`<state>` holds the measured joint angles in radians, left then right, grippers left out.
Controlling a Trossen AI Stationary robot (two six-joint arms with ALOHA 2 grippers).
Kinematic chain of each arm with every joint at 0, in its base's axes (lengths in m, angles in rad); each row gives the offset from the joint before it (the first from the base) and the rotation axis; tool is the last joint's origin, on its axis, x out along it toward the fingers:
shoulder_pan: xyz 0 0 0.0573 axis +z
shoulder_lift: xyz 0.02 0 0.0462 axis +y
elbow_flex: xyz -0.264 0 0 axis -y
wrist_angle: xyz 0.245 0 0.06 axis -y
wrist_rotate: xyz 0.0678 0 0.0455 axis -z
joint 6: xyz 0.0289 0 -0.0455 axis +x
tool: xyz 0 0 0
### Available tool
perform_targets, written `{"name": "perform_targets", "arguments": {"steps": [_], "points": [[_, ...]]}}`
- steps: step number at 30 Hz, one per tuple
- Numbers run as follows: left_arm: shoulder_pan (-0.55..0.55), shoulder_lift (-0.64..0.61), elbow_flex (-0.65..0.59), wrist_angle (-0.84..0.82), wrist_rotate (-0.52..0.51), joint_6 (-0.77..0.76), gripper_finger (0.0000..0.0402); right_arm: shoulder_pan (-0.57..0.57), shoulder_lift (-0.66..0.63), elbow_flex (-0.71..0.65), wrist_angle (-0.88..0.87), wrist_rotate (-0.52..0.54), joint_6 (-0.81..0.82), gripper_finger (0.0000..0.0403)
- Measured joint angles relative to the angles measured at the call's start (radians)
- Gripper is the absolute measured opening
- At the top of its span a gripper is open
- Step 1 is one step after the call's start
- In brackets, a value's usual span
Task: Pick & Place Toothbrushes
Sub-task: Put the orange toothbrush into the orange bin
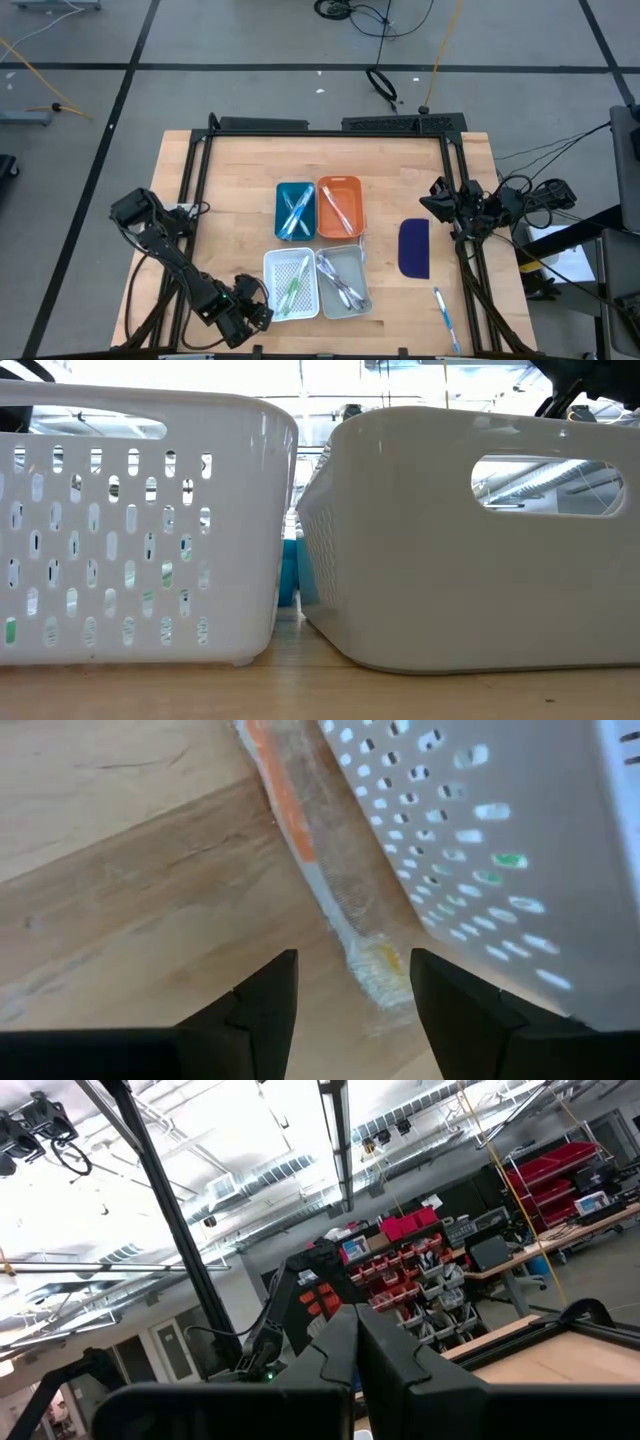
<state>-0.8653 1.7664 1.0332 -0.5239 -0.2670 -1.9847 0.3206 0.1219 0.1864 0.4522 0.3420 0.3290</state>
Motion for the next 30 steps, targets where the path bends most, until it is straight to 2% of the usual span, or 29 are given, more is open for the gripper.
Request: {"name": "perform_targets", "arguments": {"steps": [9, 18, 24, 30], "points": [[0.017, 0.007, 0.000, 0.020, 0.018, 0.013, 0.0196, 0.000, 0.000, 0.000, 0.000, -0.002, 0.000, 0.0000], [0.035, 0.058, 0.003, 0.069, 0.091, 0.011, 0.0195, 0.000, 0.000, 0.000, 0.000, -0.002, 0.000, 0.0000], [0.007, 0.037, 0.004, -0.064, 0.182, -0.075, 0.0191, 0.000, 0.000, 0.000, 0.000, -0.001, 0.000, 0.0000], [-0.035, -0.023, -0.003, -0.250, 0.289, -0.174, 0.0160, 0.000, 0.000, 0.000, 0.000, -0.002, 0.000, 0.0000]]}}
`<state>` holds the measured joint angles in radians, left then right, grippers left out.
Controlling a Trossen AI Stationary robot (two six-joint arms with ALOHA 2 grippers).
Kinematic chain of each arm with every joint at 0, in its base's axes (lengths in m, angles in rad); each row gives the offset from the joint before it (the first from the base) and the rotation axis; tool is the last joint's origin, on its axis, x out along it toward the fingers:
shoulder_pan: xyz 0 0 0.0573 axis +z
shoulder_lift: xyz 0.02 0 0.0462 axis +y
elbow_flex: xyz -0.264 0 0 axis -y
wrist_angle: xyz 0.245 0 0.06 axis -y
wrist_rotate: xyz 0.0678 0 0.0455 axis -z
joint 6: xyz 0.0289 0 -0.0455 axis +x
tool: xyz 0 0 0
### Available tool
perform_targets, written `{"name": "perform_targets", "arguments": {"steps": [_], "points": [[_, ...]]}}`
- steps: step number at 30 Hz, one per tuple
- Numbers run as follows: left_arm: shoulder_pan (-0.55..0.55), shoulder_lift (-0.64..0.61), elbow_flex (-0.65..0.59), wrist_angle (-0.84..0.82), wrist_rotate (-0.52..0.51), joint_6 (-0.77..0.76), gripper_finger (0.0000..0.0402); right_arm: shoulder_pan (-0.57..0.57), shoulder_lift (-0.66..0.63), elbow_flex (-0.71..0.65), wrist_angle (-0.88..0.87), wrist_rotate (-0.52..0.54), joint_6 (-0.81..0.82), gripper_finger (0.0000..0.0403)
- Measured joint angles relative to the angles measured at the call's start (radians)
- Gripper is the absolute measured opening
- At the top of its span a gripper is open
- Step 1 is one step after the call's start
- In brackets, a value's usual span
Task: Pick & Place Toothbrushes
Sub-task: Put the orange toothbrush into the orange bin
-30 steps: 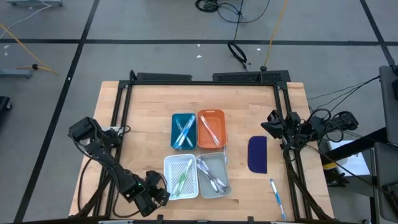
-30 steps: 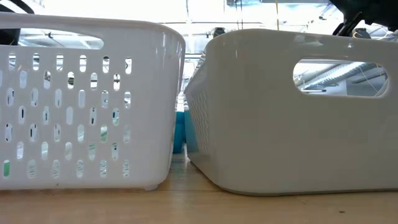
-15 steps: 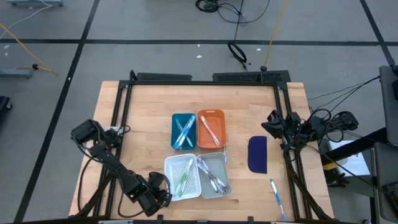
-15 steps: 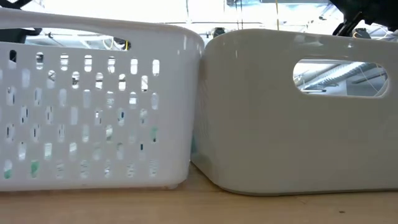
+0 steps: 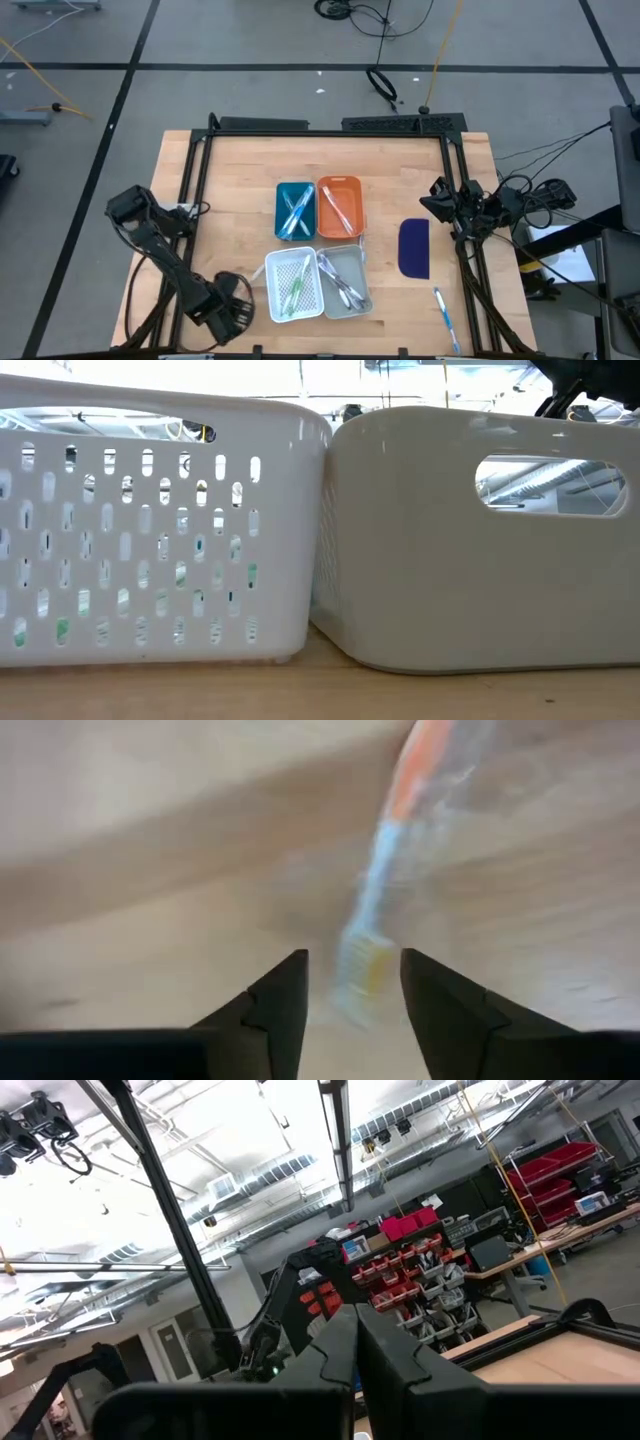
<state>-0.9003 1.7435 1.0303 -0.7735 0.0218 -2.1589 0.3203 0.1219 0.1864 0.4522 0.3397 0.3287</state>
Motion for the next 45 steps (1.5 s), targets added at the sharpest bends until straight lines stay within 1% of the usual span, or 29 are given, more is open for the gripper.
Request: {"name": "perform_targets", "arguments": {"steps": [2, 5, 9, 14, 18, 22, 25, 27, 30, 35, 38, 42, 45], "points": [[-0.013, -0.037, 0.000, -0.024, -0.039, -0.024, 0.0151, 0.000, 0.000, 0.000, 0.000, 0.000, 0.000, 0.0000], [-0.023, -0.088, 0.001, -0.028, -0.141, -0.033, 0.0146, 0.000, 0.000, 0.000, 0.000, 0.000, 0.000, 0.0000], [-0.018, -0.123, 0.002, -0.051, -0.231, -0.004, 0.0145, 0.000, 0.000, 0.000, 0.000, 0.000, 0.000, 0.0000], [0.020, -0.119, 0.002, -0.117, -0.236, 0.091, 0.0145, 0.000, 0.000, 0.000, 0.000, -0.001, 0.000, 0.0000], [0.058, -0.119, 0.000, -0.122, -0.266, 0.193, 0.0145, 0.000, 0.000, 0.000, 0.000, -0.001, 0.000, 0.0000], [0.088, -0.119, -0.044, -0.092, -0.244, 0.225, 0.0145, 0.000, 0.000, 0.000, 0.000, -0.002, 0.000, 0.0000], [0.095, -0.119, -0.082, -0.048, -0.185, 0.219, 0.0146, 0.000, 0.000, 0.000, 0.000, -0.001, 0.000, 0.0000], [0.093, -0.119, -0.105, 0.007, -0.165, 0.211, 0.0153, 0.000, 0.000, 0.000, 0.000, -0.002, 0.000, 0.0000], [0.092, -0.120, -0.124, 0.085, -0.160, 0.213, 0.0178, 0.000, 0.000, 0.000, 0.000, -0.002, 0.000, 0.0000], [0.092, -0.119, -0.168, 0.073, -0.119, 0.209, 0.0230, 0.000, 0.000, 0.000, 0.000, -0.001, -0.004, 0.0000], [0.091, -0.120, -0.179, 0.090, -0.099, 0.204, 0.0247, 0.000, 0.000, 0.000, 0.000, -0.001, -0.004, 0.0000], [0.093, -0.119, -0.182, 0.116, -0.097, 0.217, 0.0251, 0.000, 0.000, 0.000, 0.000, -0.001, -0.004, 0.0000], [0.103, -0.095, -0.178, 0.123, -0.072, 0.230, 0.0240, 0.000, 0.000, 0.000, 0.000, -0.001, -0.004, 0.0000]]}}
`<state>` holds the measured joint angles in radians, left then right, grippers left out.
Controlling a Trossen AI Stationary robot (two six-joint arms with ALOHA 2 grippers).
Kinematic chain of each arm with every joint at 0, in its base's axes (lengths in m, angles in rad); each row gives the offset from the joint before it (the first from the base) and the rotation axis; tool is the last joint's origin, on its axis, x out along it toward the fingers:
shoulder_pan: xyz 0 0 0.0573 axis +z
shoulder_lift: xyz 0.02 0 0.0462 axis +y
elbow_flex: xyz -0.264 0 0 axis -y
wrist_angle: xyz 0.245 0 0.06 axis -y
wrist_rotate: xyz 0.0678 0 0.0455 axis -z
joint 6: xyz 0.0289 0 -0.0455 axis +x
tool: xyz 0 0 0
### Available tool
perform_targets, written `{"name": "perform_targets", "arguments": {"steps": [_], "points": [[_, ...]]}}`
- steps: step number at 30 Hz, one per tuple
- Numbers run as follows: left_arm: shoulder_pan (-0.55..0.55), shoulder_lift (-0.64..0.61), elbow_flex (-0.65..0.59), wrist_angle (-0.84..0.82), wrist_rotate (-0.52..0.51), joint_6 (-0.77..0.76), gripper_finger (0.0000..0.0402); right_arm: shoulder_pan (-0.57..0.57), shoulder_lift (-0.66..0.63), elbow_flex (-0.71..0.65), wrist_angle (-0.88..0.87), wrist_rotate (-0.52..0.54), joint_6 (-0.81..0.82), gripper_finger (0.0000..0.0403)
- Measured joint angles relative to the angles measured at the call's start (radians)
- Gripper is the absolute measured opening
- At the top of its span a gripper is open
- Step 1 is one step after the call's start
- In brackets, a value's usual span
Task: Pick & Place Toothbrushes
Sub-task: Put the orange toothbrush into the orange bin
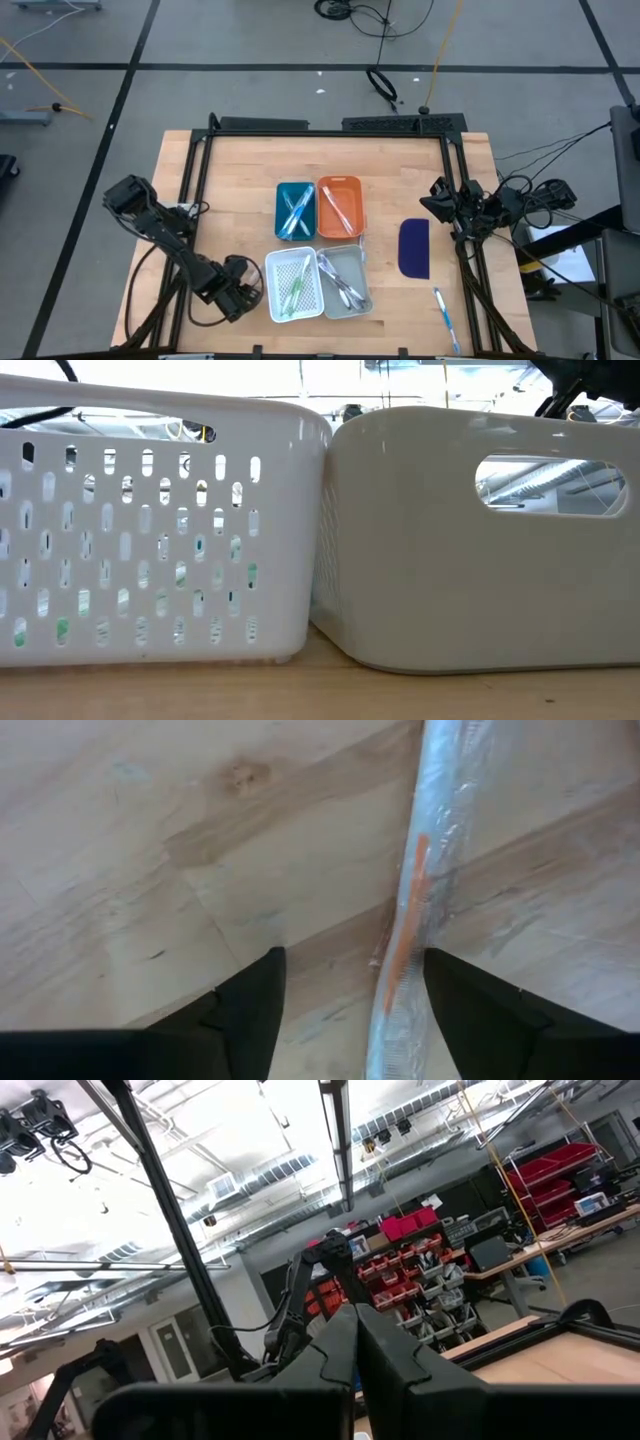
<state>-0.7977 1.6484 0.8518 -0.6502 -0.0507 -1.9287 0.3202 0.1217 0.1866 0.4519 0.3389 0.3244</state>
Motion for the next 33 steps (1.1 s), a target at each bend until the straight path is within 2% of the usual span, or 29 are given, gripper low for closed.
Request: {"name": "perform_targets", "arguments": {"steps": [3, 8, 19, 26, 33], "points": [[0.003, 0.029, 0.001, -0.005, 0.046, 0.019, 0.0218, 0.000, 0.000, 0.000, 0.000, 0.002, 0.000, 0.0000], [0.005, 0.038, 0.002, -0.056, 0.072, -0.046, 0.0164, 0.000, 0.000, 0.000, 0.000, 0.003, -0.007, 0.0000], [0.003, 0.039, 0.002, -0.072, 0.042, -0.044, 0.0013, 0.000, 0.000, 0.000, 0.000, 0.005, -0.007, 0.0000], [0.003, 0.038, 0.006, -0.092, 0.034, -0.055, 0.0012, 0.000, 0.000, 0.000, 0.000, 0.005, -0.007, 0.0000], [-0.003, -0.024, 0.005, -0.169, -0.045, -0.098, 0.0009, 0.000, 0.000, 0.000, 0.000, 0.005, -0.007, 0.0000]]}}
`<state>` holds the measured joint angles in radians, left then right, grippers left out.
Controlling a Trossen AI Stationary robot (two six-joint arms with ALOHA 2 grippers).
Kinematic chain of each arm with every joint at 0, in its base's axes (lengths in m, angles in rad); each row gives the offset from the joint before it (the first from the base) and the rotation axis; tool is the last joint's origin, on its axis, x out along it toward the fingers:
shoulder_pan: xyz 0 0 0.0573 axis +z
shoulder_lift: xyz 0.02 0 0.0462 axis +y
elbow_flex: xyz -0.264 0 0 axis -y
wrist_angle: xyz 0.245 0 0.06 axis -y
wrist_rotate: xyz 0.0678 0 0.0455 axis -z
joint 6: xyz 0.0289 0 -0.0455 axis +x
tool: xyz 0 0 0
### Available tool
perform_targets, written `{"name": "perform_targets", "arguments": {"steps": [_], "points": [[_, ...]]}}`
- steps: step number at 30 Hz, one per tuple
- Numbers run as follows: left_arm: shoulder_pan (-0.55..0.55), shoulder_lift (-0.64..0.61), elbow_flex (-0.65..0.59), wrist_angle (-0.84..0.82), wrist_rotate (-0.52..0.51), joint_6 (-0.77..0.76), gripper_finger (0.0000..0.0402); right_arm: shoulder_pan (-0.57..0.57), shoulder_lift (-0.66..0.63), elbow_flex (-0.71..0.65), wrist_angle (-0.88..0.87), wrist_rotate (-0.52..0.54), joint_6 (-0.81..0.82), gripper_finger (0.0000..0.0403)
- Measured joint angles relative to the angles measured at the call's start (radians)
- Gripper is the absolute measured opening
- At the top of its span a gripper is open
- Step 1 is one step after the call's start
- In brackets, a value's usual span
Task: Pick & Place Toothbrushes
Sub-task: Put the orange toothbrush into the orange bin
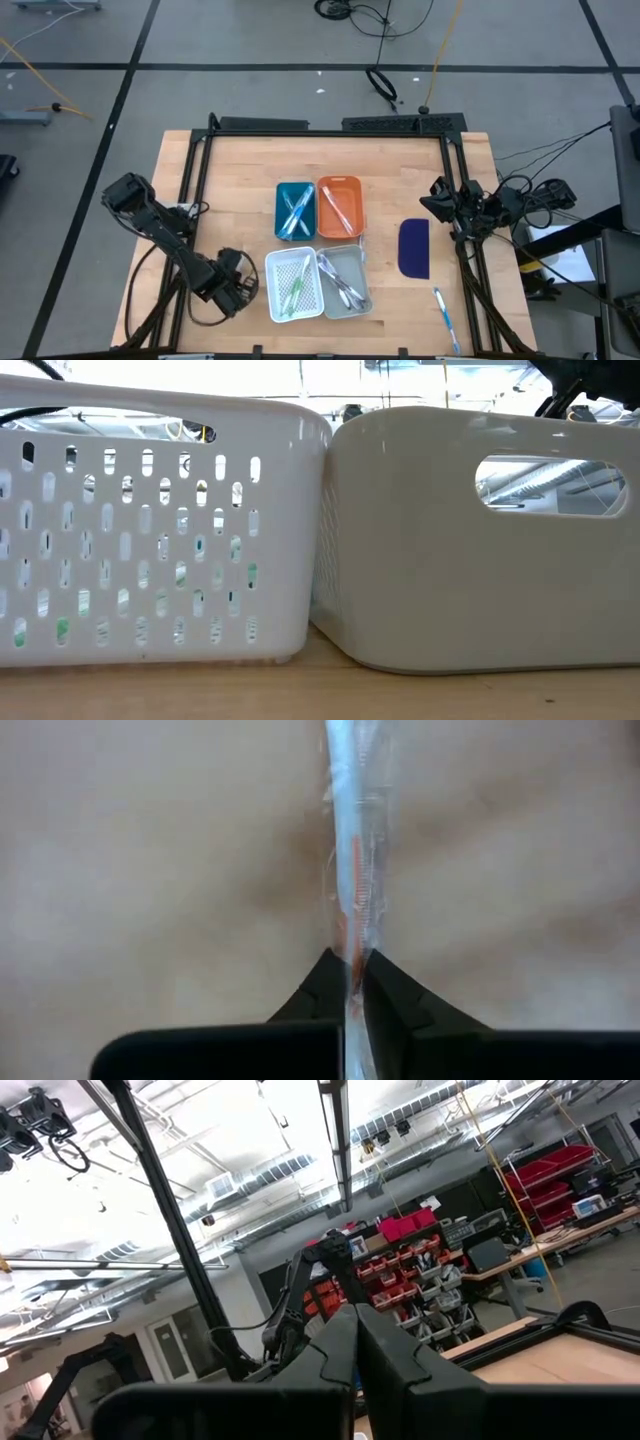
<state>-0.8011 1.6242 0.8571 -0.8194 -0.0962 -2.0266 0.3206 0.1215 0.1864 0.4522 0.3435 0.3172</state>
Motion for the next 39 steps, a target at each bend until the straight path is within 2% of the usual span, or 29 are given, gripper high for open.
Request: {"name": "perform_targets", "arguments": {"steps": [6, 10, 21, 25, 30, 39], "points": [[0.000, -0.085, 0.002, -0.074, -0.045, -0.033, 0.0008, 0.000, 0.000, 0.000, 0.000, -0.003, 0.000, 0.0000], [0.001, -0.158, 0.002, -0.110, -0.129, -0.060, 0.0004, 0.000, 0.000, 0.000, 0.000, -0.004, 0.000, 0.0000], [0.004, -0.396, 0.004, -0.073, -0.494, -0.067, 0.0007, 0.000, 0.000, 0.000, 0.000, -0.005, -0.016, 0.0000], [0.026, -0.459, 0.005, 0.025, -0.590, 0.013, 0.0004, 0.000, 0.004, 0.000, 0.001, -0.005, -0.015, 0.0000], [0.086, -0.501, 0.005, 0.209, -0.632, 0.172, 0.0005, 0.000, 0.044, 0.000, 0.001, -0.009, -0.036, 0.0000], [0.233, -0.505, 0.006, 0.595, -0.580, 0.471, 0.0004, 0.000, 0.218, 0.021, 0.034, -0.040, -0.199, 0.0000]]}}
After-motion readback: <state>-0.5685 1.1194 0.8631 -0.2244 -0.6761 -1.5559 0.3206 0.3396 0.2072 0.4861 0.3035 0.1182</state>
